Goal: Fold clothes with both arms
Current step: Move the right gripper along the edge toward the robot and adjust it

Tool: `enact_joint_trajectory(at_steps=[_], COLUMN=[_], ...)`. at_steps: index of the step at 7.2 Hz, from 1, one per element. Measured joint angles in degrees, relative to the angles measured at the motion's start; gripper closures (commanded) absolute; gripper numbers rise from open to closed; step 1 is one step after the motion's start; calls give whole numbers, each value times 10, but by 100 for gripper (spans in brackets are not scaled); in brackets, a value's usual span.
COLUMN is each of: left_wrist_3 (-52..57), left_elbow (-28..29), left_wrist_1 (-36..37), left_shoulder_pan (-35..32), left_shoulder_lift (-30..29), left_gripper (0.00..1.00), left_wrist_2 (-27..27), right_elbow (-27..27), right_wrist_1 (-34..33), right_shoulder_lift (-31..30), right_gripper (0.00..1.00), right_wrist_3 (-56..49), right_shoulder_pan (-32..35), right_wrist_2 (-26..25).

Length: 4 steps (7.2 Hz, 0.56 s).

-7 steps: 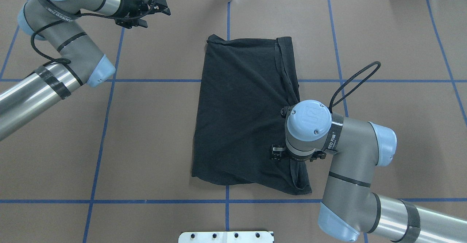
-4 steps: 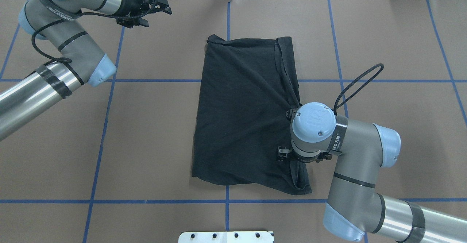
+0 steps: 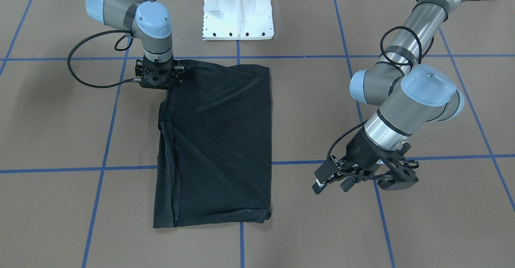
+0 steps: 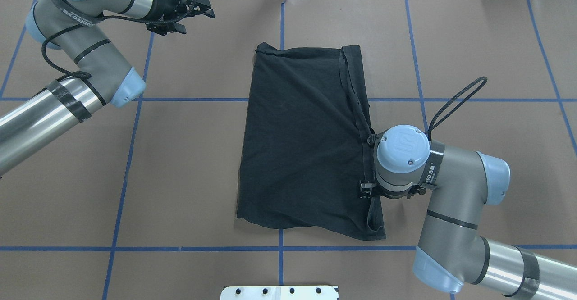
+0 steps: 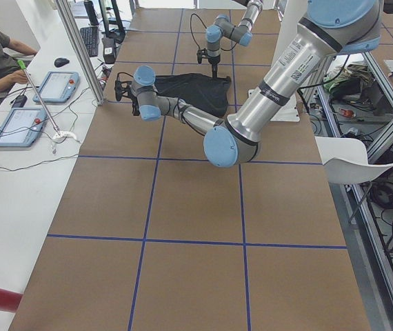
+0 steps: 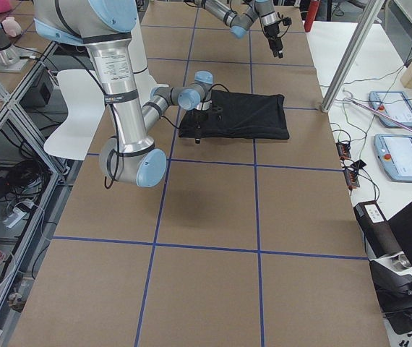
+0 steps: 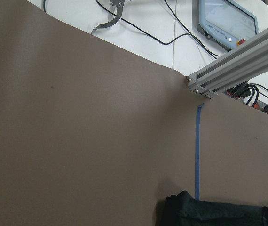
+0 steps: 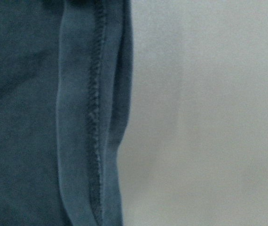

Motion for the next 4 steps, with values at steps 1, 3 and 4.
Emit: enact_joint_trajectory(at_steps=[1,3,4], left_wrist_3=[0,-5,-8], left_elbow=[0,0,0], left_wrist_1=[0,-1,-1], left_shoulder_pan=[0,2,3], left_shoulder_lift=[-1,-2,-4], left_gripper=[0,0,0], left_wrist_2=[0,1,2], right_elbow=[0,1,4], right_wrist_1=[1,1,1], right_shoulder_lift=[-11,-28,-32], right_gripper=[0,0,0], right_wrist_3=[-19,-47,-59], right_shoulder_pan=[6,21,27], right_wrist_2=[0,0,2])
